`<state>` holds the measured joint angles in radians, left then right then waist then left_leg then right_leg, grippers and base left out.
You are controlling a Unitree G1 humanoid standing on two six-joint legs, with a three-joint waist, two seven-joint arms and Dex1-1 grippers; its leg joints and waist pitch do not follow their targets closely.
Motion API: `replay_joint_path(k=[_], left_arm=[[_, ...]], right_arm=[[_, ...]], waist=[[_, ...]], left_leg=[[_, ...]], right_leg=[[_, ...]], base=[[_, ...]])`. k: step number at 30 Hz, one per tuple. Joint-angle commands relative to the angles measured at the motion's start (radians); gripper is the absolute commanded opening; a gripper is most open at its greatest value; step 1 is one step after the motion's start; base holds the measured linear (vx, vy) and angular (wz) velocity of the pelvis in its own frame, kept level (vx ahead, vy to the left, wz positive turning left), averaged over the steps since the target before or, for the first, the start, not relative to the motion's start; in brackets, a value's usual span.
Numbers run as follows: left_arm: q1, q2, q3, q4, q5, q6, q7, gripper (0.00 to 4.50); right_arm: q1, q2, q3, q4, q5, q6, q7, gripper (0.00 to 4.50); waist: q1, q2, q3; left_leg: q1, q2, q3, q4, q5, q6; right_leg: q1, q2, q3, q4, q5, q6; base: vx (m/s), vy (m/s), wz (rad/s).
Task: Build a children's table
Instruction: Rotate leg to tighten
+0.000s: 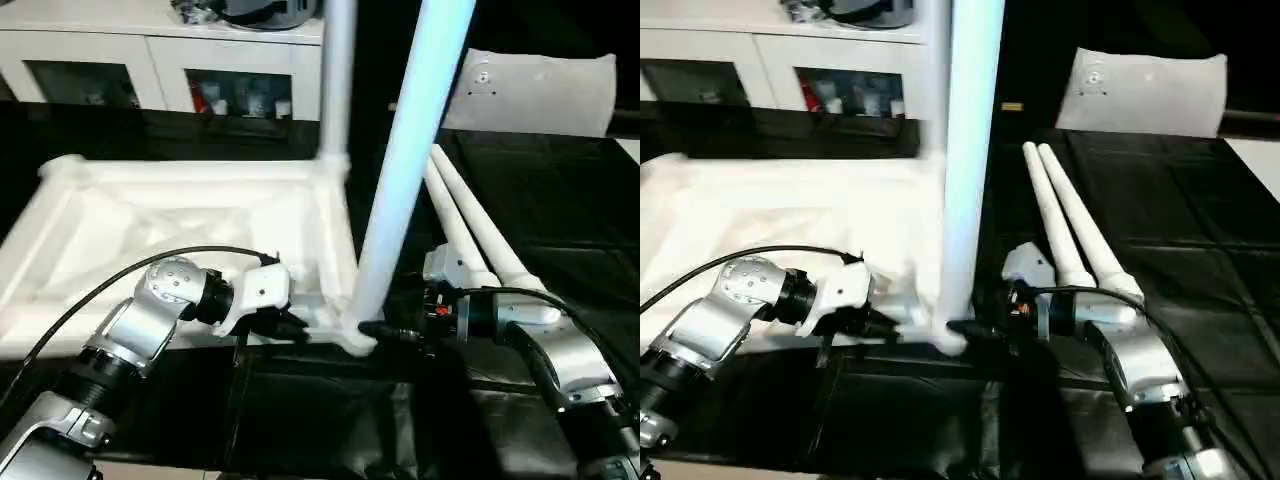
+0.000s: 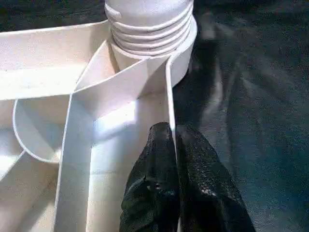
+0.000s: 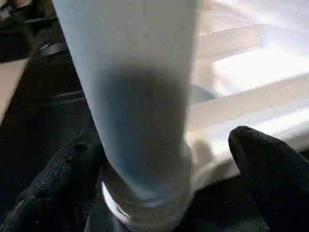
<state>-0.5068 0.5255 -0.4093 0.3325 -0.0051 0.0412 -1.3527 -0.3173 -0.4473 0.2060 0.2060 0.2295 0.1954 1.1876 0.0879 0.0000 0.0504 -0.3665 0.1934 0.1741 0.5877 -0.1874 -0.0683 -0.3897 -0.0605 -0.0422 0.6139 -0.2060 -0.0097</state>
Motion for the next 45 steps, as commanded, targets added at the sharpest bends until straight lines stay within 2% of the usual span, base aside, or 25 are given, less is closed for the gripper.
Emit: replay_joint_path(k=[1,7,8,10,15,16,19,20,22,23,26,27,28,30,31,32,33,34,36,38,39,40,41,43,45], left_arm=[[-0.012,0.002,-0.047,0.011,0.021,-0.039,-0.059,0.00],[-0.023,0.008,-0.052,0.034,0.020,-0.062,-0.084,0.00],[-0.024,0.008,-0.051,0.036,0.019,-0.065,-0.086,0.00],[-0.026,0.008,-0.050,0.040,0.019,-0.068,-0.089,0.00],[-0.025,0.011,-0.051,0.055,0.017,-0.087,-0.100,0.00],[-0.025,0.011,-0.051,0.055,0.017,-0.087,-0.100,0.00],[-0.023,0.015,-0.052,0.058,0.018,-0.092,-0.104,0.00],[-0.022,0.016,-0.052,0.058,0.018,-0.092,-0.105,0.00],[-0.017,0.019,-0.053,0.055,0.017,-0.093,-0.109,0.00],[-0.009,0.022,-0.050,0.052,0.013,-0.092,-0.109,0.00],[0.004,0.019,-0.042,0.043,0.012,-0.075,-0.085,0.00],[0.008,0.012,-0.035,0.039,0.014,-0.062,-0.064,0.00],[0.015,-0.012,-0.017,0.028,0.012,-0.019,-0.008,0.00],[0.020,-0.031,-0.004,0.018,0.014,0.026,0.041,0.00],[0.022,-0.058,0.016,0.009,0.019,0.091,0.112,0.00],[0.026,-0.084,0.032,-0.001,0.012,0.132,0.157,0.00],[0.029,-0.105,0.044,-0.009,0.005,0.163,0.189,0.00],[0.029,-0.132,0.052,-0.017,0.012,0.189,0.239,0.00],[0.027,-0.169,0.064,-0.029,0.020,0.235,0.303,0.00],[0.019,-0.231,0.086,-0.036,0.036,0.296,0.406,0.00],[0.015,-0.264,0.097,-0.042,0.041,0.335,0.454,0.00],[0.007,-0.299,0.110,-0.041,0.052,0.366,0.516,0.00],[0.006,-0.304,0.112,-0.041,0.054,0.370,0.524,0.00],[-0.021,-0.377,0.138,-0.027,0.072,0.419,0.635,0.00],[-0.062,-0.437,0.166,0.013,0.092,0.421,0.746,0.00]], right_arm=[[-0.020,-0.012,0.023,0.015,-0.012,-0.002,0.035,4.16],[-0.045,-0.011,0.050,0.054,-0.012,-0.003,0.076,3.73],[-0.049,-0.007,0.051,0.061,-0.009,-0.001,0.079,3.64],[-0.053,-0.003,0.050,0.066,-0.007,0.000,0.083,3.48],[-0.064,0.009,0.049,0.089,0.009,0.000,0.100,3.04],[-0.064,0.009,0.049,0.089,0.009,0.000,0.100,3.04],[-0.065,0.016,0.051,0.094,0.014,0.005,0.106,2.79],[-0.064,0.019,0.051,0.095,0.016,0.008,0.108,2.74],[-0.060,0.030,0.046,0.092,0.027,0.022,0.108,2.70],[-0.050,0.043,0.038,0.077,0.046,0.045,0.097,2.70],[-0.023,0.067,0.031,0.036,0.077,0.088,0.076,2.66],[-0.010,0.079,0.027,0.023,0.086,0.100,0.060,2.66],[0.014,0.110,0.015,0.009,0.094,0.107,0.009,2.65],[0.032,0.136,0.011,0.000,0.085,0.110,-0.044,2.64],[0.052,0.168,0.012,-0.009,0.063,0.103,-0.113,2.64],[0.060,0.200,0.005,-0.007,0.047,0.109,-0.180,2.64],[0.066,0.226,-0.002,-0.004,0.036,0.115,-0.232,2.64],[0.069,0.261,-0.011,0.008,0.010,0.114,-0.306,2.64],[0.069,0.300,-0.017,0.028,-0.029,0.112,-0.400,2.63],[0.060,0.355,-0.032,0.059,-0.067,0.120,-0.530,2.63],[0.051,0.390,-0.052,0.072,-0.069,0.140,-0.594,2.63],[0.037,0.423,-0.072,0.091,-0.070,0.153,-0.656,2.63],[0.035,0.427,-0.075,0.093,-0.071,0.155,-0.665,2.63],[-0.010,0.462,-0.094,0.152,-0.104,0.166,-0.780,2.63],[-0.054,0.487,-0.124,0.211,-0.130,0.149,-0.881,2.63]], waist=[[-0.002,-0.004,-0.061],[0.004,-0.006,-0.062],[0.004,-0.004,-0.062],[0.004,-0.009,-0.062],[0.005,-0.009,-0.062],[0.005,-0.012,-0.062],[0.005,-0.012,-0.062],[0.004,-0.015,-0.062],[0.005,-0.016,-0.062],[0.005,-0.012,-0.063],[0.003,-0.011,-0.061],[0.005,-0.011,-0.062],[0.006,-0.005,-0.061],[0.000,-0.010,-0.058],[-0.002,-0.005,-0.053],[-0.006,-0.007,-0.048],[-0.010,-0.004,-0.041],[-0.013,-0.002,-0.039],[-0.020,-0.005,-0.041],[-0.033,0.007,-0.041],[-0.042,0.002,-0.042],[-0.044,0.004,-0.042],[-0.048,0.001,-0.041],[-0.055,-0.005,-0.042],[-0.058,-0.005,-0.042]], left_leg=[[0.014,0.040,-0.004,-0.064,-0.148,0.049],[0.013,0.040,-0.004,-0.063,-0.150,0.042],[0.013,0.040,-0.005,-0.063,-0.148,0.041],[0.012,0.040,-0.004,-0.063,-0.146,0.042],[0.012,0.040,-0.004,-0.063,-0.143,0.045],[0.011,0.040,-0.004,-0.063,-0.142,0.046],[0.012,0.040,-0.004,-0.063,-0.141,0.043],[0.012,0.040,-0.004,-0.063,-0.143,0.043],[0.011,0.039,-0.004,-0.063,-0.139,0.044],[0.011,0.039,-0.005,-0.064,-0.136,0.044],[0.013,0.041,-0.004,-0.065,-0.145,0.038],[0.014,0.042,-0.005,-0.066,-0.146,0.034],[0.015,0.042,-0.006,-0.066,-0.156,0.029],[0.015,0.041,-0.005,-0.070,-0.184,0.016],[0.019,0.040,-0.006,-0.073,-0.219,0.001],[0.019,0.039,-0.007,-0.077,-0.245,-0.006],[0.025,0.037,-0.009,-0.081,-0.302,-0.025],[0.032,0.035,-0.015,-0.080,-0.350,-0.041],[0.029,0.033,-0.024,-0.086,-0.364,-0.051],[0.027,0.033,-0.026,-0.090,-0.378,-0.052],[0.031,0.032,-0.027,-0.087,-0.398,-0.056],[0.033,0.028,-0.029,-0.085,-0.411,-0.050],[0.031,0.028,-0.027,-0.085,-0.413,-0.048],[0.034,0.023,-0.028,-0.080,-0.415,-0.037],[0.028,0.020,-0.028,-0.081,-0.404,-0.025]], right_leg=[[0.042,-0.074,0.042,-0.063,-0.097,-0.238],[0.043,-0.076,0.042,-0.060,-0.101,-0.238],[0.044,-0.076,0.042,-0.060,-0.098,-0.238],[0.044,-0.076,0.041,-0.059,-0.100,-0.239],[0.043,-0.076,0.040,-0.060,-0.106,-0.238],[0.044,-0.077,0.040,-0.060,-0.111,-0.237],[0.043,-0.076,0.040,-0.060,-0.115,-0.233],[0.043,-0.076,0.040,-0.060,-0.117,-0.233],[0.043,-0.075,0.040,-0.059,-0.121,-0.231],[0.044,-0.075,0.040,-0.058,-0.118,-0.232],[0.042,-0.075,0.040,-0.060,-0.118,-0.232],[0.042,-0.075,0.040,-0.059,-0.117,-0.232],[0.040,-0.077,0.040,-0.060,-0.123,-0.233],[0.039,-0.077,0.041,-0.066,-0.161,-0.226],[0.034,-0.078,0.042,-0.073,-0.215,-0.220],[0.033,-0.077,0.042,-0.078,-0.265,-0.210],[0.029,-0.078,0.042,-0.089,-0.382,-0.184],[0.024,-0.083,0.042,-0.100,-0.485,-0.153],[0.028,-0.085,0.038,-0.107,-0.551,-0.113],[0.025,-0.080,0.037,-0.108,-0.534,-0.106],[0.020,-0.079,0.036,-0.109,-0.530,-0.112],[0.019,-0.079,0.034,-0.113,-0.545,-0.107],[0.018,-0.078,0.036,-0.115,-0.545,-0.106],[0.014,-0.078,0.032,-0.122,-0.573,-0.094],[0.015,-0.079,0.030,-0.124,-0.574,-0.083]], base=[[0.000,0.000,0.00],[0.000,0.000,0.00],[0.000,0.000,0.00],[0.000,0.000,0.00],[0.000,0.000,0.00],[0.000,0.000,0.00],[0.000,0.000,0.00],[0.000,0.000,0.00],[0.000,0.000,0.00],[0.000,0.000,0.00],[0.000,0.000,0.00],[0.000,0.000,0.00],[0.000,0.000,0.00],[0.000,0.000,0.00],[0.000,0.000,0.00],[0.000,0.000,0.00],[0.000,0.000,0.00],[0.000,0.000,0.00],[0.000,0.000,0.00],[0.000,0.000,0.00],[0.000,0.000,0.00],[0.000,0.000,0.00],[0.000,0.000,0.00],[0.000,0.000,0.00],[0.000,0.000,0.00]])
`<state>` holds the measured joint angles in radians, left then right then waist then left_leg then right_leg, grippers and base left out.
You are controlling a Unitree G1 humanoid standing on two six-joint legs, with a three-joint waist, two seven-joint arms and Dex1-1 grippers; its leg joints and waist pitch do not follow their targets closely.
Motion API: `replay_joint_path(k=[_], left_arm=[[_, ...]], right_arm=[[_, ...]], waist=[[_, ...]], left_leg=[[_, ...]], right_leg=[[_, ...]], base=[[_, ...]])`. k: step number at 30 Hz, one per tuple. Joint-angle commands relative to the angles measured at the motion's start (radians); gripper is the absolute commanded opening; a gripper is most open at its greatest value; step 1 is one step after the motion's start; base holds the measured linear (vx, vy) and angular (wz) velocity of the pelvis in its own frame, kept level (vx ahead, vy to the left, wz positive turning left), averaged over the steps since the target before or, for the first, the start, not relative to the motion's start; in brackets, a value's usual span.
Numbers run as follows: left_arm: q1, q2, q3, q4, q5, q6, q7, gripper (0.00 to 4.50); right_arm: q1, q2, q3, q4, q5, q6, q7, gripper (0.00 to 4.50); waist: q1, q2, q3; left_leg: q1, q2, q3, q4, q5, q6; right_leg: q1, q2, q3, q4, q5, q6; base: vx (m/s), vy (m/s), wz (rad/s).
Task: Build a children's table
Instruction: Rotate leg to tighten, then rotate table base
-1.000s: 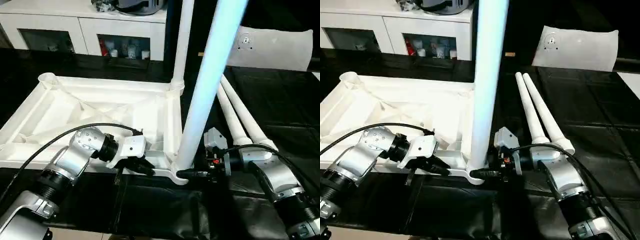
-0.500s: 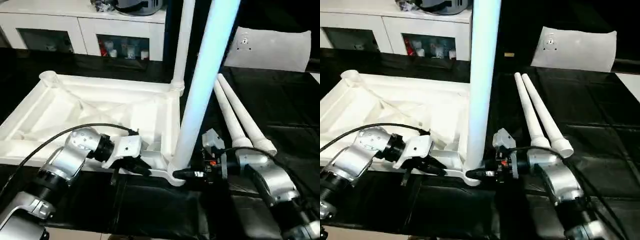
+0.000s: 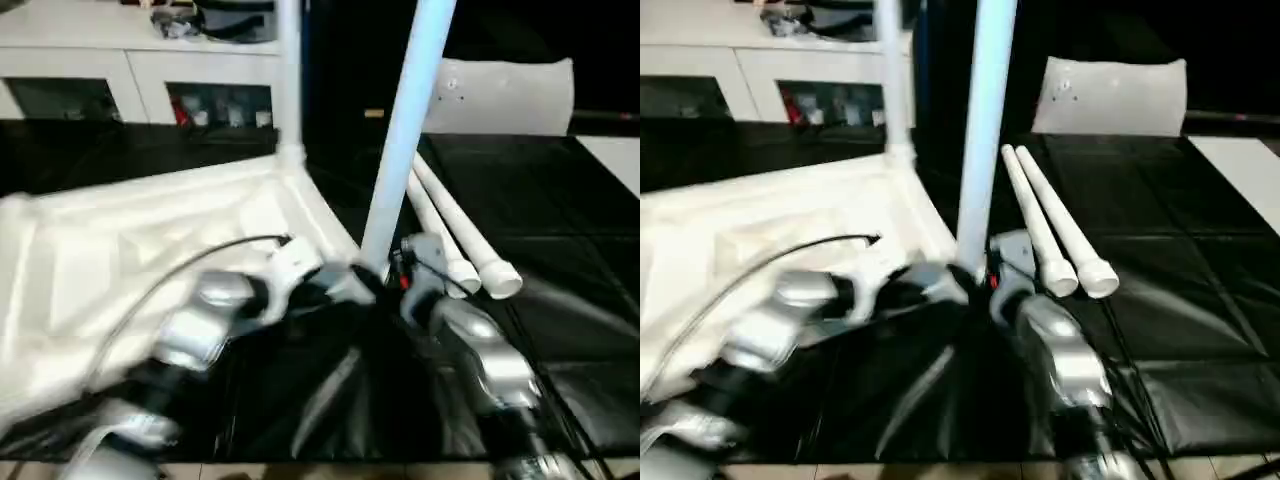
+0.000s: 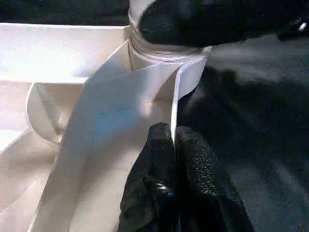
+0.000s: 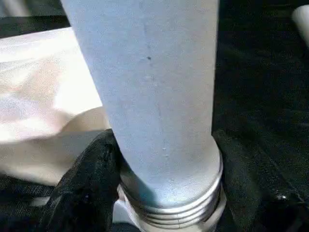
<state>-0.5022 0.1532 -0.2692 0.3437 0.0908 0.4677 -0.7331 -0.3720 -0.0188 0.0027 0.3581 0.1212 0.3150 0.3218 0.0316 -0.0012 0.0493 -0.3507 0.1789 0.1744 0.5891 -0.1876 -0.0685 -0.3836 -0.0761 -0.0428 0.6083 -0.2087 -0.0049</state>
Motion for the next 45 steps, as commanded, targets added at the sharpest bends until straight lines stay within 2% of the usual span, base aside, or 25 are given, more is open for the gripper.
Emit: replay_joint_path(k=[1,3,4,5,6,8,9,10,12,14,18,19,21,23,25,27,31,32,33,34,36,37,39,43,45], left_arm=[[-0.075,-0.077,0.031,0.008,0.000,-0.001,0.145,0.00],[-0.094,-0.087,0.030,0.024,0.010,-0.017,0.162,0.00],[-0.101,-0.083,0.022,0.031,0.014,-0.032,0.151,0.00],[-0.101,-0.083,0.022,0.031,0.014,-0.032,0.151,0.00],[-0.101,-0.077,0.012,0.030,0.015,-0.046,0.133,0.00],[-0.097,-0.065,0.001,0.025,0.017,-0.055,0.108,0.00],[-0.090,-0.048,-0.011,0.022,0.023,-0.076,0.087,0.00],[-0.089,-0.043,-0.013,0.023,0.024,-0.081,0.083,0.00],[-0.086,-0.036,-0.016,0.023,0.019,-0.107,0.068,0.00],[-0.077,-0.032,-0.020,0.013,0.002,-0.152,0.038,0.00],[-0.074,-0.047,0.014,0.011,-0.028,-0.186,0.052,0.00],[-0.073,-0.048,0.018,0.008,-0.034,-0.186,0.047,0.00],[-0.067,-0.069,0.081,-0.037,-0.105,-0.163,0.050,0.43],[-0.066,-0.071,0.094,-0.049,-0.118,-0.156,0.053,0.61],[-0.060,-0.064,0.127,-0.078,-0.142,-0.143,0.066,0.76],[-0.047,-0.032,0.175,-0.121,-0.154,-0.108,0.085,0.89],[-0.010,0.070,0.259,-0.215,-0.139,-0.024,0.117,0.89],[0.022,0.163,0.310,-0.273,-0.093,0.041,0.139,0.89],[0.022,0.163,0.310,-0.273,-0.093,0.041,0.139,0.89],[0.062,0.249,0.333,-0.313,-0.037,0.088,0.148,0.89],[0.102,0.331,0.335,-0.340,0.023,0.117,0.146,0.89],[0.102,0.331,0.335,-0.340,0.023,0.117,0.146,0.63],[0.179,0.453,0.358,-0.390,0.085,0.184,0.132,0.63],[0.255,0.545,0.410,-0.439,0.113,0.266,0.142,0.36],[0.275,0.562,0.417,-0.435,0.121,0.271,0.145,0.24]], right_arm=[[-0.008,0.068,0.065,0.068,-0.019,0.027,-0.036,2.63],[-0.023,0.076,0.040,0.085,-0.021,0.014,-0.058,2.63],[-0.026,0.075,0.033,0.088,-0.022,0.007,-0.061,3.18],[-0.026,0.075,0.033,0.088,-0.022,0.007,-0.061,3.18],[-0.026,0.077,0.020,0.088,-0.019,0.004,-0.072,3.32],[-0.022,0.074,0.012,0.085,-0.016,-0.003,-0.074,3.46],[-0.016,0.068,0.008,0.085,-0.017,-0.015,-0.079,3.59],[-0.016,0.067,0.006,0.088,-0.017,-0.021,-0.085,3.68],[-0.010,0.059,0.004,0.075,-0.018,-0.036,-0.085,3.75],[0.007,0.030,0.018,0.042,-0.054,-0.075,-0.090,4.01],[0.054,0.028,-0.007,-0.060,0.000,-0.052,-0.049,4.32],[0.059,0.030,-0.012,-0.070,0.001,-0.053,-0.055,4.43],[0.111,0.018,-0.021,-0.180,0.019,-0.039,-0.049,4.50],[0.121,0.015,-0.022,-0.203,0.022,-0.036,-0.050,4.50],[0.138,-0.001,-0.006,-0.238,0.020,-0.027,-0.037,4.50],[0.148,-0.036,0.035,-0.272,0.020,0.023,0.022,4.50],[0.155,-0.077,0.097,-0.307,0.013,0.064,0.097,4.50],[0.159,-0.095,0.156,-0.322,0.007,0.084,0.152,4.50],[0.159,-0.095,0.156,-0.322,0.007,0.084,0.152,4.50],[0.163,-0.104,0.199,-0.327,-0.004,0.098,0.177,4.50],[0.163,-0.107,0.225,-0.327,-0.012,0.114,0.183,4.50],[0.163,-0.107,0.225,-0.327,-0.012,0.114,0.183,4.50],[0.161,-0.123,0.260,-0.325,-0.036,0.142,0.188,4.50],[0.154,-0.132,0.267,-0.299,-0.057,0.172,0.176,4.50],[0.149,-0.131,0.267,-0.280,-0.068,0.166,0.167,4.50]], waist=[[-0.003,-0.007,-0.042],[0.001,-0.011,-0.047],[0.003,-0.008,-0.050],[0.004,-0.007,-0.051],[0.005,-0.011,-0.055],[0.009,-0.008,-0.062],[0.009,-0.010,-0.068],[0.011,-0.010,-0.071],[0.012,-0.010,-0.070],[0.016,-0.011,-0.068],[0.022,-0.016,-0.066],[0.023,-0.017,-0.066],[0.024,-0.026,-0.063],[0.032,-0.019,-0.064],[0.029,-0.024,-0.058],[0.027,-0.021,-0.056],[0.014,-0.025,-0.055],[0.010,-0.018,-0.054],[0.007,-0.018,-0.055],[0.007,-0.013,-0.056],[0.004,-0.008,-0.055],[0.007,-0.007,-0.056],[0.014,-0.005,-0.054],[0.020,-0.002,-0.047],[0.027,-0.002,-0.042]], left_leg=[[0.012,0.034,-0.027,-0.082,-0.399,-0.021],[0.005,0.035,-0.025,-0.082,-0.358,-0.002],[0.000,0.038,-0.025,-0.084,-0.331,0.004],[-0.002,0.038,-0.025,-0.085,-0.315,0.007],[-0.007,0.039,-0.021,-0.083,-0.276,0.014],[-0.010,0.041,-0.018,-0.078,-0.221,0.028],[-0.017,0.038,-0.017,-0.072,-0.171,0.040],[-0.018,0.038,-0.013,-0.066,-0.124,0.056],[-0.019,0.037,-0.009,-0.064,-0.088,0.082],[-0.019,0.038,-0.008,-0.063,-0.087,0.088],[-0.021,0.042,-0.006,-0.063,-0.089,0.101],[-0.020,0.042,-0.006,-0.063,-0.095,0.099],[-0.020,0.042,-0.005,-0.065,-0.118,0.086],[-0.018,0.049,-0.007,-0.067,-0.122,0.076],[-0.018,0.047,-0.006,-0.069,-0.146,0.067],[-0.019,0.046,-0.008,-0.071,-0.162,0.055],[-0.023,0.042,-0.009,-0.070,-0.181,0.045],[-0.022,0.041,-0.009,-0.070,-0.180,0.042],[-0.024,0.045,-0.012,-0.071,-0.170,0.037],[-0.019,0.045,-0.011,-0.070,-0.166,0.034],[-0.018,0.045,-0.010,-0.070,-0.155,0.028],[-0.013,0.047,-0.010,-0.069,-0.158,0.024],[-0.011,0.049,-0.011,-0.073,-0.161,0.010],[-0.007,0.047,-0.011,-0.080,-0.227,-0.020],[-0.001,0.047,-0.013,-0.084,-0.300,-0.040]], right_leg=[[0.009,-0.063,0.031,-0.119,-0.567,-0.083],[0.012,-0.064,0.035,-0.114,-0.505,-0.089],[0.015,-0.064,0.037,-0.108,-0.446,-0.101],[0.017,-0.063,0.038,-0.104,-0.410,-0.108],[0.021,-0.061,0.040,-0.095,-0.325,-0.128],[0.024,-0.061,0.040,-0.083,-0.218,-0.162],[0.031,-0.060,0.039,-0.073,-0.137,-0.178],[0.031,-0.061,0.039,-0.065,-0.052,-0.197],[0.033,-0.059,0.038,-0.060,0.012,-0.223],[0.033,-0.060,0.037,-0.061,0.012,-0.232],[0.033,-0.059,0.037,-0.059,0.005,-0.226],[0.033,-0.060,0.037,-0.061,-0.010,-0.223],[0.031,-0.061,0.038,-0.065,-0.066,-0.215],[0.029,-0.065,0.038,-0.063,-0.077,-0.219],[0.026,-0.059,0.037,-0.067,-0.099,-0.210],[0.028,-0.057,0.036,-0.067,-0.120,-0.198],[0.029,-0.058,0.037,-0.070,-0.182,-0.169],[0.024,-0.056,0.038,-0.073,-0.194,-0.167],[0.028,-0.056,0.037,-0.066,-0.174,-0.165],[0.022,-0.051,0.036,-0.066,-0.160,-0.164],[0.020,-0.047,0.038,-0.065,-0.137,-0.169],[0.016,-0.046,0.039,-0.064,-0.132,-0.173],[0.016,-0.045,0.040,-0.059,-0.114,-0.186],[0.009,-0.043,0.042,-0.066,-0.174,-0.181],[0.002,-0.046,0.044,-0.074,-0.244,-0.168]], base=[[0.000,0.000,0.00],[0.000,0.000,0.00],[0.000,0.000,0.00],[0.000,0.000,0.00],[0.000,0.000,0.00],[0.000,0.000,0.00],[0.050,-0.016,0.00],[0.050,-0.016,0.00],[0.000,0.000,0.00],[0.000,0.000,0.00],[0.000,0.000,0.00],[0.000,0.000,0.00],[0.000,0.000,0.00],[0.000,0.000,0.00],[0.000,0.000,0.00],[0.000,0.000,0.00],[0.000,0.000,0.00],[0.000,0.000,0.00],[0.000,0.000,0.00],[0.000,0.000,0.00],[0.000,0.000,0.00],[0.000,0.000,0.00],[0.000,0.000,0.00],[0.000,0.000,0.00],[0.000,0.000,0.00]])
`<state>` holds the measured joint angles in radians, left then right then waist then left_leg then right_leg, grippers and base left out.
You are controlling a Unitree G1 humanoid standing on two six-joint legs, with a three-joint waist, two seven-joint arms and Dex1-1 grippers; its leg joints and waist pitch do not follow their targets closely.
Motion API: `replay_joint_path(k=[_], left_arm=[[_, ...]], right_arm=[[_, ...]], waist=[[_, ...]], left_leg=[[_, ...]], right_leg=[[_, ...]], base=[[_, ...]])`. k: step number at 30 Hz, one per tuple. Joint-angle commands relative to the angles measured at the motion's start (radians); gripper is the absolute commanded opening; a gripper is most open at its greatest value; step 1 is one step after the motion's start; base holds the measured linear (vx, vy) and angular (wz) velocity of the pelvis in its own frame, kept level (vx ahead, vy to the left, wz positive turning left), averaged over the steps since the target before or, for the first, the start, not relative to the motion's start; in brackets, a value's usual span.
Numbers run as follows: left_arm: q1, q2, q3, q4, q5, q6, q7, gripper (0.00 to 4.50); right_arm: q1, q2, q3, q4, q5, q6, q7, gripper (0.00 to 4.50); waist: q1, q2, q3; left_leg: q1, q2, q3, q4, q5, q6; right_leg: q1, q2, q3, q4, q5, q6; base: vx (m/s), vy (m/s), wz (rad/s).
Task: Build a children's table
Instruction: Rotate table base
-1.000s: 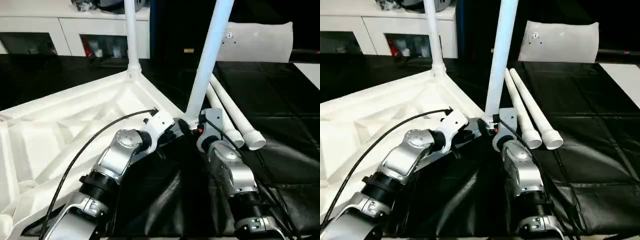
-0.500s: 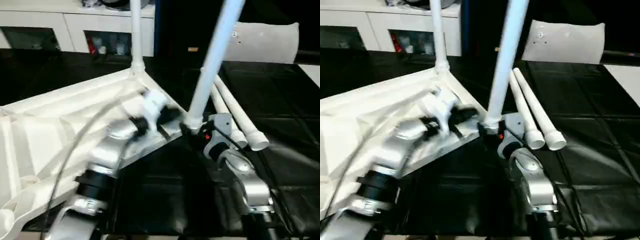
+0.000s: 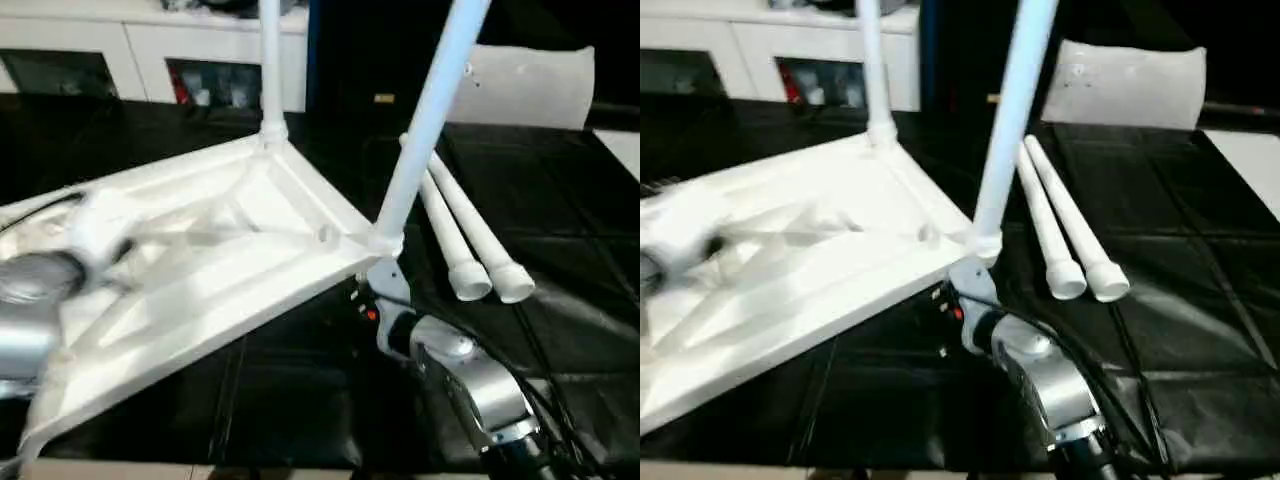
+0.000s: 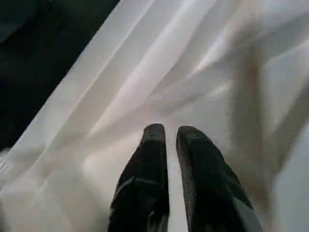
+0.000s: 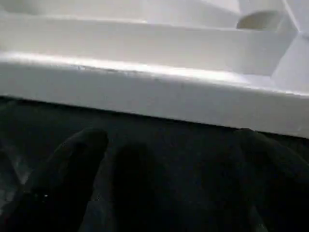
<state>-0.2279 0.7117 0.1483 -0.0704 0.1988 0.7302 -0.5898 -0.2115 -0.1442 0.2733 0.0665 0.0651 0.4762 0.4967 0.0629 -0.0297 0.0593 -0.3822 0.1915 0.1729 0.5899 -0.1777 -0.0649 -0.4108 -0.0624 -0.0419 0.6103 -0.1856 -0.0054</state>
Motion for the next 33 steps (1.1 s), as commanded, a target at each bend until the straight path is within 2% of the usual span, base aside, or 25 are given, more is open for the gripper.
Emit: replay_joint_path(k=[1,2,3,5,6,10,11,12,14,15,16,19,20,21,22,24,28,29,31,33], left_arm=[[0.027,0.024,-0.004,-0.017,0.018,0.022,0.006,0.17],[0.042,0.036,-0.009,-0.014,0.020,0.032,0.008,0.08],[0.057,0.043,-0.016,-0.014,0.025,0.046,0.009,0.08],[0.071,0.045,-0.038,-0.016,0.027,0.060,-0.002,0.08],[0.074,0.034,-0.042,-0.020,0.014,0.067,-0.010,0.08],[0.081,0.020,-0.055,-0.032,-0.013,0.083,-0.035,0.08],[0.089,0.017,-0.065,-0.031,-0.028,0.075,-0.056,0.08],[0.100,0.021,-0.087,-0.030,-0.044,0.068,-0.089,0.08],[0.124,0.029,-0.122,-0.044,-0.087,0.061,-0.161,0.08],[0.133,0.028,-0.131,-0.064,-0.114,0.065,-0.191,0.08],[0.145,0.025,-0.142,-0.099,-0.156,0.081,-0.234,0.08],[0.154,0.022,-0.148,-0.130,-0.191,0.094,-0.268,0.08],[0.161,0.013,-0.160,-0.160,-0.227,0.064,-0.307,0.08],[0.170,-0.004,-0.179,-0.196,-0.282,-0.011,-0.368,0.08],[0.172,-0.012,-0.185,-0.209,-0.303,-0.032,-0.390,0.08],[0.163,-0.019,-0.209,-0.225,-0.326,-0.043,-0.423,0.08],[0.118,-0.064,-0.233,-0.206,-0.336,-0.054,-0.423,0.08],[0.096,-0.079,-0.245,-0.190,-0.332,-0.069,-0.420,0.08],[0.067,-0.096,-0.259,-0.163,-0.318,-0.091,-0.411,0.08],[-0.007,-0.144,-0.275,-0.062,-0.266,-0.156,-0.347,0.08]], right_arm=[[-0.019,-0.006,-0.003,0.032,-0.020,0.012,-0.019,4.50],[-0.025,-0.006,-0.003,0.045,-0.025,0.017,-0.026,4.50],[-0.034,-0.005,-0.001,0.057,-0.028,0.017,-0.030,4.50],[-0.051,0.002,0.002,0.078,-0.031,0.011,-0.033,4.50],[-0.060,0.006,0.003,0.093,-0.033,0.001,-0.032,4.50],[-0.084,0.016,0.007,0.131,-0.034,-0.015,-0.034,4.50],[-0.100,0.025,0.010,0.162,-0.038,-0.033,-0.036,4.50],[-0.127,0.039,0.010,0.212,-0.043,-0.051,-0.043,4.50],[-0.176,0.066,0.003,0.305,-0.047,-0.085,-0.056,4.50],[-0.195,0.072,0.001,0.339,-0.051,-0.098,-0.062,4.50],[-0.221,0.081,-0.002,0.387,-0.057,-0.116,-0.069,4.50],[-0.240,0.090,-0.004,0.421,-0.059,-0.127,-0.075,4.50],[-0.258,0.101,-0.010,0.448,-0.055,-0.134,-0.078,4.50],[-0.281,0.115,-0.013,0.481,-0.052,-0.144,-0.082,4.50],[-0.290,0.119,-0.014,0.494,-0.053,-0.149,-0.083,4.50],[-0.304,0.128,-0.013,0.513,-0.055,-0.160,-0.084,4.50],[-0.321,0.136,-0.008,0.548,-0.062,-0.188,-0.078,4.50],[-0.331,0.140,-0.011,0.572,-0.064,-0.206,-0.080,4.50],[-0.340,0.143,-0.015,0.589,-0.066,-0.220,-0.084,4.50],[-0.350,0.142,-0.028,0.600,-0.070,-0.230,-0.100,4.50]], waist=[[-0.004,0.024,-0.051],[-0.007,0.023,-0.050],[-0.005,0.023,-0.051],[-0.006,0.023,-0.050],[-0.005,0.024,-0.049],[-0.006,0.021,-0.051],[-0.004,0.029,-0.053],[-0.007,0.026,-0.052],[-0.008,0.028,-0.055],[-0.010,0.024,-0.055],[-0.012,0.026,-0.053],[-0.013,0.027,-0.053],[-0.013,0.024,-0.053],[-0.012,0.021,-0.052],[-0.016,0.020,-0.052],[-0.015,0.019,-0.051],[-0.020,0.018,-0.049],[-0.020,0.020,-0.050],[-0.021,0.017,-0.051],[-0.020,0.016,-0.052]], left_leg=[[0.030,0.034,-0.016,-0.087,-0.342,-0.052],[0.027,0.033,-0.017,-0.089,-0.354,-0.054],[0.034,0.034,-0.017,-0.087,-0.371,-0.059],[0.032,0.033,-0.021,-0.090,-0.384,-0.060],[0.036,0.033,-0.020,-0.089,-0.399,-0.061],[0.033,0.032,-0.022,-0.089,-0.395,-0.060],[0.034,0.032,-0.023,-0.088,-0.391,-0.061],[0.034,0.032,-0.022,-0.088,-0.392,-0.062],[0.035,0.032,-0.023,-0.087,-0.393,-0.065],[0.034,0.031,-0.022,-0.086,-0.392,-0.065],[0.033,0.031,-0.023,-0.088,-0.394,-0.069],[0.035,0.031,-0.018,-0.087,-0.384,-0.067],[0.035,0.031,-0.018,-0.087,-0.384,-0.066],[0.036,0.031,-0.019,-0.088,-0.394,-0.063],[0.034,0.031,-0.021,-0.089,-0.405,-0.066],[0.040,0.033,-0.020,-0.089,-0.424,-0.070],[0.041,0.030,-0.020,-0.088,-0.454,-0.077],[0.041,0.030,-0.021,-0.087,-0.456,-0.077],[0.042,0.029,-0.020,-0.086,-0.455,-0.075],[0.045,0.028,-0.017,-0.083,-0.446,-0.075]], right_leg=[[0.028,-0.062,0.043,-0.076,-0.304,-0.159],[0.031,-0.061,0.043,-0.078,-0.323,-0.151],[0.024,-0.062,0.044,-0.081,-0.339,-0.145],[0.027,-0.064,0.045,-0.082,-0.359,-0.137],[0.022,-0.064,0.046,-0.086,-0.373,-0.137],[0.026,-0.064,0.046,-0.084,-0.359,-0.143],[0.027,-0.066,0.046,-0.083,-0.350,-0.146],[0.026,-0.063,0.046,-0.083,-0.335,-0.152],[0.025,-0.065,0.046,-0.080,-0.319,-0.167],[0.027,-0.064,0.046,-0.079,-0.313,-0.173],[0.028,-0.065,0.045,-0.076,-0.314,-0.180],[0.029,-0.061,0.046,-0.075,-0.283,-0.182],[0.030,-0.062,0.046,-0.076,-0.289,-0.181],[0.028,-0.064,0.046,-0.079,-0.320,-0.177],[0.030,-0.064,0.046,-0.081,-0.343,-0.171],[0.023,-0.062,0.046,-0.082,-0.359,-0.165],[0.022,-0.063,0.046,-0.089,-0.412,-0.146],[0.022,-0.064,0.046,-0.088,-0.421,-0.142],[0.021,-0.064,0.045,-0.091,-0.434,-0.136],[0.019,-0.062,0.046,-0.093,-0.432,-0.132]], base=[[0.000,0.000,0.00],[0.000,0.000,0.00],[0.000,0.000,0.00],[0.000,0.000,0.00],[0.000,0.000,0.00],[0.000,0.000,0.00],[0.000,0.000,0.00],[0.000,0.000,0.00],[0.000,0.000,0.00],[0.000,0.000,0.00],[0.000,0.000,0.00],[0.000,0.000,0.00],[0.000,0.000,0.00],[0.000,0.000,0.00],[0.000,0.000,0.00],[0.000,0.000,0.00],[0.000,0.000,0.00],[0.000,0.000,0.00],[0.000,0.000,0.00],[0.000,0.000,0.00]])
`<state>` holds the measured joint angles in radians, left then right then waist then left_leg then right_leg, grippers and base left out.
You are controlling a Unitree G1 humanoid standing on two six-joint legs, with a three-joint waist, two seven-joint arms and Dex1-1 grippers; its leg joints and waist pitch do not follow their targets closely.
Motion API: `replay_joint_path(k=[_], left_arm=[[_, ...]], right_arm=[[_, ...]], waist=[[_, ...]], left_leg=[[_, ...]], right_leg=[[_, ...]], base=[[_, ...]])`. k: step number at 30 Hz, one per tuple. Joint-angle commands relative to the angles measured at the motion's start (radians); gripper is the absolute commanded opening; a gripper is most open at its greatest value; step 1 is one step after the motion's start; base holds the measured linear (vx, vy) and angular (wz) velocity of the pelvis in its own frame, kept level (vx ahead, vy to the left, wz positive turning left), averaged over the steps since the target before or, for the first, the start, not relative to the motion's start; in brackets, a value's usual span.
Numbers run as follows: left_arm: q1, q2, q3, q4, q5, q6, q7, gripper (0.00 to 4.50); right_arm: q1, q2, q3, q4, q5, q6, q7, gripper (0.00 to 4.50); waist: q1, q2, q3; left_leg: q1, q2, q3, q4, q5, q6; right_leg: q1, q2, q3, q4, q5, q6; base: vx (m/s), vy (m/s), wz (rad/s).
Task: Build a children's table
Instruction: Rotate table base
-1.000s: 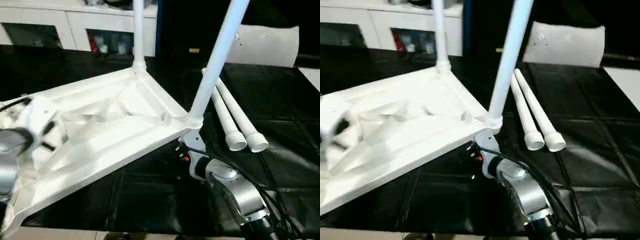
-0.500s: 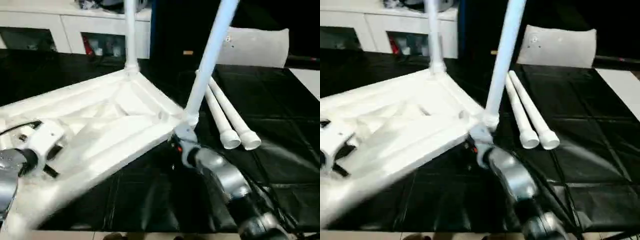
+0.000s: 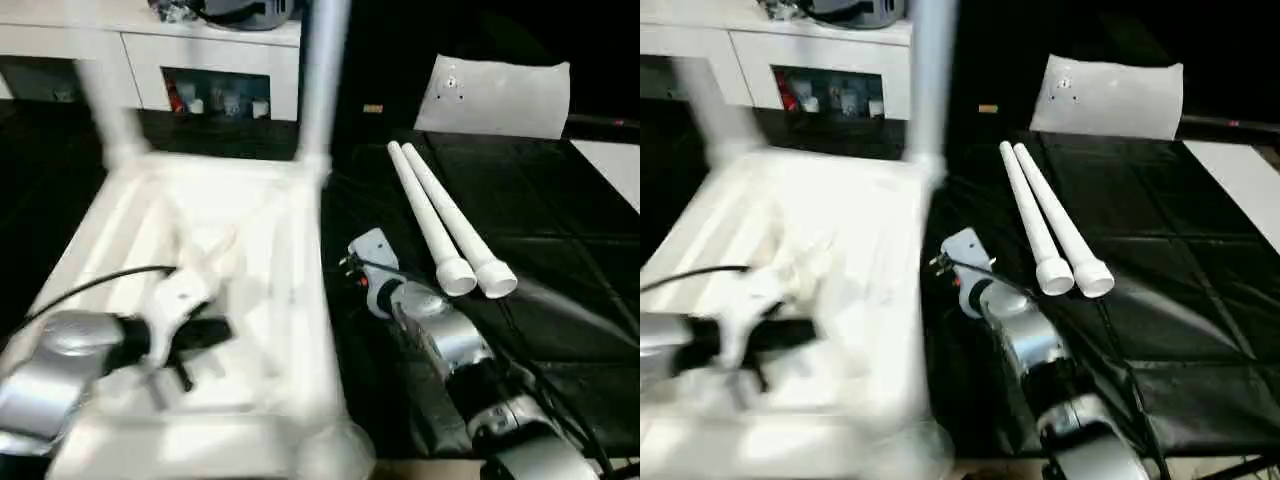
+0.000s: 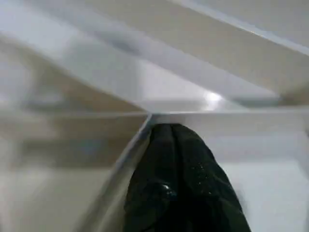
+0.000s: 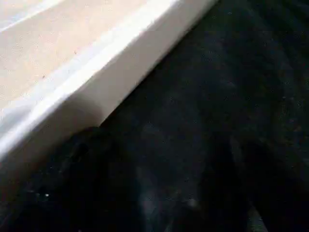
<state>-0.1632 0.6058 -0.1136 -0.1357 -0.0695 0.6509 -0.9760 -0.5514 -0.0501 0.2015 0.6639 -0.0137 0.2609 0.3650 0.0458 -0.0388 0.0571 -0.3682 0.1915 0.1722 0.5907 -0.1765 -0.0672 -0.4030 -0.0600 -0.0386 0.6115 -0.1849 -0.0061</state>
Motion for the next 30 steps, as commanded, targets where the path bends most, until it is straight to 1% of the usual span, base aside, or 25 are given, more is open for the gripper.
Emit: replay_joint_path(k=[1,2,3,4,6,7,8,9,10,11,12,13,15,16,17,19,20,21,22,23,24,26,27,29,30], left_arm=[[-0.143,-0.081,-0.022,0.109,0.054,-0.145,0.106,0.08],[-0.166,-0.094,-0.022,0.149,0.069,-0.169,0.135,0.08],[-0.197,-0.103,-0.028,0.207,0.098,-0.213,0.172,0.08],[-0.211,-0.105,-0.032,0.233,0.108,-0.231,0.186,0.08],[-0.245,-0.107,-0.045,0.298,0.141,-0.276,0.226,0.08],[-0.281,-0.111,-0.054,0.365,0.160,-0.310,0.263,0.08],[-0.295,-0.117,-0.053,0.392,0.164,-0.321,0.280,0.08],[-0.319,-0.121,-0.057,0.444,0.180,-0.358,0.314,0.08],[-0.334,-0.122,-0.060,0.478,0.190,-0.382,0.330,0.08],[-0.334,-0.123,-0.056,0.481,0.189,-0.384,0.337,0.08],[-0.334,-0.123,-0.056,0.481,0.189,-0.384,0.337,0.08],[-0.335,-0.128,-0.044,0.497,0.196,-0.408,0.346,0.08],[-0.315,-0.134,-0.024,0.472,0.172,-0.405,0.321,0.08],[-0.294,-0.143,-0.005,0.442,0.147,-0.402,0.310,0.08],[-0.283,-0.148,0.003,0.427,0.133,-0.404,0.306,0.08],[-0.240,-0.162,0.038,0.345,0.073,-0.376,0.284,0.08],[-0.229,-0.164,0.046,0.324,0.052,-0.371,0.283,0.08],[-0.211,-0.162,0.051,0.282,0.023,-0.359,0.267,0.08],[-0.199,-0.161,0.053,0.253,0.003,-0.352,0.255,0.24],[-0.180,-0.159,0.055,0.203,-0.021,-0.329,0.247,0.34],[-0.161,-0.157,0.056,0.154,-0.045,-0.305,0.235,0.34],[-0.145,-0.155,0.057,0.112,-0.064,-0.286,0.225,0.46],[-0.131,-0.148,0.053,0.072,-0.077,-0.265,0.210,0.60],[-0.099,-0.137,0.042,-0.018,-0.101,-0.218,0.182,0.72],[-0.097,-0.136,0.041,-0.024,-0.103,-0.214,0.181,0.79]], right_arm=[[-0.015,0.044,0.035,0.000,0.006,-0.018,0.017,4.50],[-0.017,0.041,0.031,-0.001,0.003,-0.018,0.009,4.50],[-0.020,0.037,0.023,-0.002,-0.004,-0.019,-0.011,4.50],[-0.023,0.034,0.018,-0.001,-0.007,-0.021,-0.022,4.50],[-0.028,0.022,0.003,-0.002,-0.020,-0.029,-0.062,4.50],[-0.037,0.003,-0.016,0.002,-0.035,-0.054,-0.103,4.50],[-0.041,-0.006,-0.027,0.000,-0.035,-0.066,-0.114,4.50],[-0.049,-0.020,-0.062,-0.019,-0.018,-0.066,-0.121,4.50],[-0.056,-0.032,-0.091,-0.041,-0.002,-0.061,-0.117,4.50],[-0.061,-0.041,-0.099,-0.054,-0.006,-0.061,-0.129,4.50],[-0.061,-0.041,-0.099,-0.054,-0.006,-0.061,-0.129,4.50],[-0.073,-0.055,-0.119,-0.068,-0.024,-0.080,-0.179,4.50],[-0.094,-0.063,-0.142,-0.084,-0.031,0.022,-0.225,4.50],[-0.118,-0.071,-0.152,-0.084,-0.032,0.113,-0.234,4.50],[-0.132,-0.077,-0.152,-0.080,-0.032,0.144,-0.231,4.50],[-0.173,-0.113,-0.124,-0.061,-0.052,0.209,-0.190,4.50],[-0.188,-0.129,-0.118,-0.046,-0.054,0.218,-0.166,4.50],[-0.201,-0.134,-0.134,-0.030,-0.034,0.225,-0.152,4.50],[-0.208,-0.137,-0.147,-0.020,-0.017,0.227,-0.143,4.50],[-0.219,-0.144,-0.160,-0.004,-0.004,0.234,-0.138,4.50],[-0.230,-0.153,-0.166,0.014,0.002,0.240,-0.131,4.50],[-0.241,-0.162,-0.171,0.029,0.002,0.250,-0.126,4.50],[-0.252,-0.166,-0.175,0.050,0.002,0.257,-0.125,4.50],[-0.281,-0.177,-0.188,0.110,0.004,0.271,-0.127,4.50],[-0.283,-0.177,-0.188,0.114,0.004,0.272,-0.126,4.50]], waist=[[-0.001,0.028,-0.048],[0.003,0.027,-0.052],[0.002,0.025,-0.052],[0.002,0.026,-0.059],[0.001,0.028,-0.060],[0.001,0.026,-0.064],[0.001,0.026,-0.065],[0.004,0.028,-0.068],[0.007,0.027,-0.072],[0.009,0.027,-0.073],[0.012,0.028,-0.075],[0.012,0.029,-0.074],[0.008,0.027,-0.074],[0.008,0.028,-0.073],[0.006,0.027,-0.073],[0.006,0.025,-0.068],[0.007,0.026,-0.067],[0.005,0.025,-0.065],[0.004,0.024,-0.065],[0.004,0.023,-0.062],[0.004,0.013,-0.064],[0.002,0.015,-0.060],[0.003,0.009,-0.062],[0.000,0.002,-0.060],[0.000,0.004,-0.060]], left_leg=[[0.033,0.024,-0.013,-0.082,-0.441,-0.068],[0.035,0.025,-0.014,-0.080,-0.438,-0.071],[0.021,0.024,-0.018,-0.084,-0.404,-0.067],[0.012,0.026,-0.021,-0.086,-0.368,-0.068],[0.015,0.026,-0.019,-0.084,-0.348,-0.064],[0.016,0.026,-0.016,-0.080,-0.324,-0.063],[0.016,0.026,-0.015,-0.080,-0.309,-0.063],[0.018,0.026,-0.011,-0.076,-0.284,-0.058],[0.015,0.026,-0.009,-0.073,-0.247,-0.049],[0.013,0.026,-0.009,-0.072,-0.224,-0.045],[0.011,0.029,-0.009,-0.071,-0.177,-0.043],[0.010,0.028,-0.008,-0.069,-0.148,-0.043],[0.010,0.024,-0.005,-0.067,-0.129,-0.041],[0.013,0.024,-0.004,-0.067,-0.142,-0.042],[0.013,0.024,-0.004,-0.068,-0.149,-0.044],[0.013,0.028,-0.004,-0.070,-0.202,-0.054],[0.015,0.028,-0.002,-0.070,-0.216,-0.055],[0.015,0.027,-0.002,-0.070,-0.239,-0.055],[0.014,0.029,-0.004,-0.070,-0.255,-0.057],[0.014,0.028,-0.002,-0.071,-0.263,-0.056],[0.016,0.032,-0.005,-0.069,-0.267,-0.056],[0.015,0.029,-0.002,-0.069,-0.263,-0.053],[0.016,0.029,-0.001,-0.068,-0.258,-0.051],[0.013,0.029,0.000,-0.069,-0.252,-0.047],[0.013,0.029,-0.001,-0.067,-0.250,-0.047]], right_leg=[[0.008,-0.060,0.043,-0.101,-0.440,-0.120],[0.011,-0.062,0.043,-0.096,-0.432,-0.121],[0.023,-0.064,0.041,-0.095,-0.414,-0.117],[0.034,-0.068,0.041,-0.085,-0.377,-0.119],[0.029,-0.064,0.039,-0.086,-0.341,-0.129],[0.029,-0.063,0.041,-0.080,-0.290,-0.147],[0.030,-0.063,0.040,-0.077,-0.269,-0.152],[0.031,-0.062,0.041,-0.073,-0.217,-0.168],[0.037,-0.061,0.042,-0.065,-0.158,-0.180],[0.040,-0.061,0.041,-0.061,-0.124,-0.184],[0.044,-0.060,0.039,-0.052,-0.051,-0.192],[0.045,-0.059,0.037,-0.048,-0.010,-0.200],[0.050,-0.055,0.038,-0.044,0.014,-0.212],[0.048,-0.055,0.038,-0.047,-0.003,-0.213],[0.050,-0.056,0.038,-0.047,-0.014,-0.215],[0.047,-0.060,0.038,-0.054,-0.090,-0.215],[0.044,-0.060,0.038,-0.057,-0.111,-0.211],[0.043,-0.060,0.039,-0.061,-0.150,-0.202],[0.042,-0.063,0.039,-0.062,-0.180,-0.200],[0.039,-0.061,0.039,-0.068,-0.202,-0.193],[0.041,-0.066,0.039,-0.061,-0.224,-0.193],[0.035,-0.059,0.039,-0.067,-0.240,-0.185],[0.035,-0.060,0.038,-0.065,-0.246,-0.179],[0.034,-0.060,0.038,-0.067,-0.262,-0.174],[0.034,-0.061,0.038,-0.065,-0.264,-0.175]], base=[[0.000,0.000,0.00],[0.000,0.000,0.00],[0.000,0.000,0.00],[0.000,0.000,0.00],[0.000,0.000,0.00],[0.000,0.000,0.00],[0.000,0.000,0.00],[0.000,0.000,0.00],[0.000,0.000,0.00],[0.000,0.000,0.00],[0.000,0.000,0.00],[0.000,0.000,0.00],[0.000,0.000,0.00],[0.000,0.000,0.00],[0.000,0.000,0.00],[0.000,0.000,0.00],[0.000,0.000,0.00],[0.000,0.000,0.00],[0.000,0.000,0.00],[0.000,0.000,0.00],[0.000,0.000,0.00],[0.000,0.000,0.00],[0.000,0.000,0.00],[0.000,0.000,0.00],[0.000,0.000,0.00]])
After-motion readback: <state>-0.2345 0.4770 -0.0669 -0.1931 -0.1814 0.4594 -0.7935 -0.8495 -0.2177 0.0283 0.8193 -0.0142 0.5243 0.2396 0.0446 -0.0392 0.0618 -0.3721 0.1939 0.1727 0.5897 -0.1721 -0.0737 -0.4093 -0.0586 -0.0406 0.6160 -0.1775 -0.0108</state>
